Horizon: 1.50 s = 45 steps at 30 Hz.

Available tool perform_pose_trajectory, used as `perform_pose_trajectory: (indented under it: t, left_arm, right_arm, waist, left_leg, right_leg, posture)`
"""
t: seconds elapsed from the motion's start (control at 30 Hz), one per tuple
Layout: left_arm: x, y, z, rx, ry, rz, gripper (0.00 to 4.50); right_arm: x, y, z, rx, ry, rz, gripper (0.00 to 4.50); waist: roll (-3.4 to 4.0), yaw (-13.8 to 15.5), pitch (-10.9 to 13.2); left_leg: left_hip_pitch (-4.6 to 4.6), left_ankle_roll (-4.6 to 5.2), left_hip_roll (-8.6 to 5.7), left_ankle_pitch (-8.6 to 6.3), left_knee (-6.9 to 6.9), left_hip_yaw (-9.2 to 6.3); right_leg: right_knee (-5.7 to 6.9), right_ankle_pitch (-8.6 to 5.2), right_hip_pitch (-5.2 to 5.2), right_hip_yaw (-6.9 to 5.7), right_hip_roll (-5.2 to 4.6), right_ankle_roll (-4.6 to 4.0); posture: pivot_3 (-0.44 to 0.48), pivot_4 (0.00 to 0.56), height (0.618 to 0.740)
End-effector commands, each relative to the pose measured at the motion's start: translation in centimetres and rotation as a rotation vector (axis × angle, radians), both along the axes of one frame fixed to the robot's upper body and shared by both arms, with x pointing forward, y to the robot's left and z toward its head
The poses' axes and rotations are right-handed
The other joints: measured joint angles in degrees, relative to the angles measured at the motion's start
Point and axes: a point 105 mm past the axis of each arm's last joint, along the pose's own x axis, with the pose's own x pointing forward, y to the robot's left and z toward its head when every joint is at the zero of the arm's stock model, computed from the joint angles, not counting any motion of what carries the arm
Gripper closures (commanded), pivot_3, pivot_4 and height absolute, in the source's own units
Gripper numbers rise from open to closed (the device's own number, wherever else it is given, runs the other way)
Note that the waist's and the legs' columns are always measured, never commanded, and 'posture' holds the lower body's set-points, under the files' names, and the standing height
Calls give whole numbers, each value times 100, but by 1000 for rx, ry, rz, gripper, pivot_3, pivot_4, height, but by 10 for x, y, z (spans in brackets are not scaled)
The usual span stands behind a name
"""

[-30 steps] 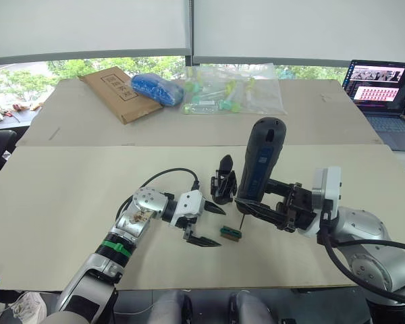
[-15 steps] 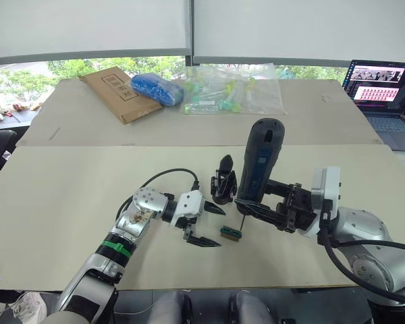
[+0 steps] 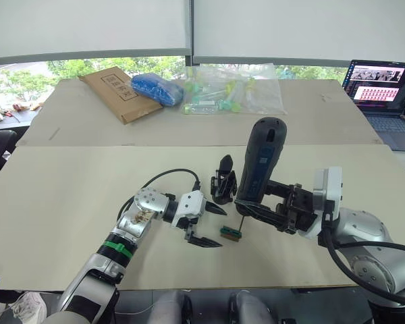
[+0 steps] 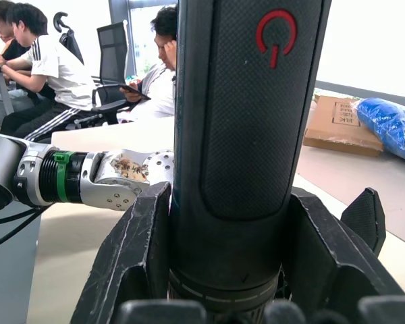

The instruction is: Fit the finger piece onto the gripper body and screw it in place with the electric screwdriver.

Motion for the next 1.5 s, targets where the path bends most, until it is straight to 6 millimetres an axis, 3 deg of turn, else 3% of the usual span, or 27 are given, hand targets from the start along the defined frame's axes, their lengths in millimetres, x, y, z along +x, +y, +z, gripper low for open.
perform_pose_trajectory:
  t: [0.03,1.5]
  left_arm:
    - [-2,-3,5,-11,-27,-18,0]
    - [-2,-9,8,-25,-40,-30,0]
  right_arm:
    - [-9,2,14,11,-66,15,2620]
    - [-9,5,10,-8,-48,15,2620]
  waist:
    - [0,1,0]
    - [0,0,0]
  left_leg:
    - [0,0,0,0,0,0]
    - [0,0,0,0,0,0]
  right_leg:
    - [0,0,0,0,0,0]
    - [0,0,0,0,0,0]
  posture:
    - [0,150,740]
    - [0,150,740]
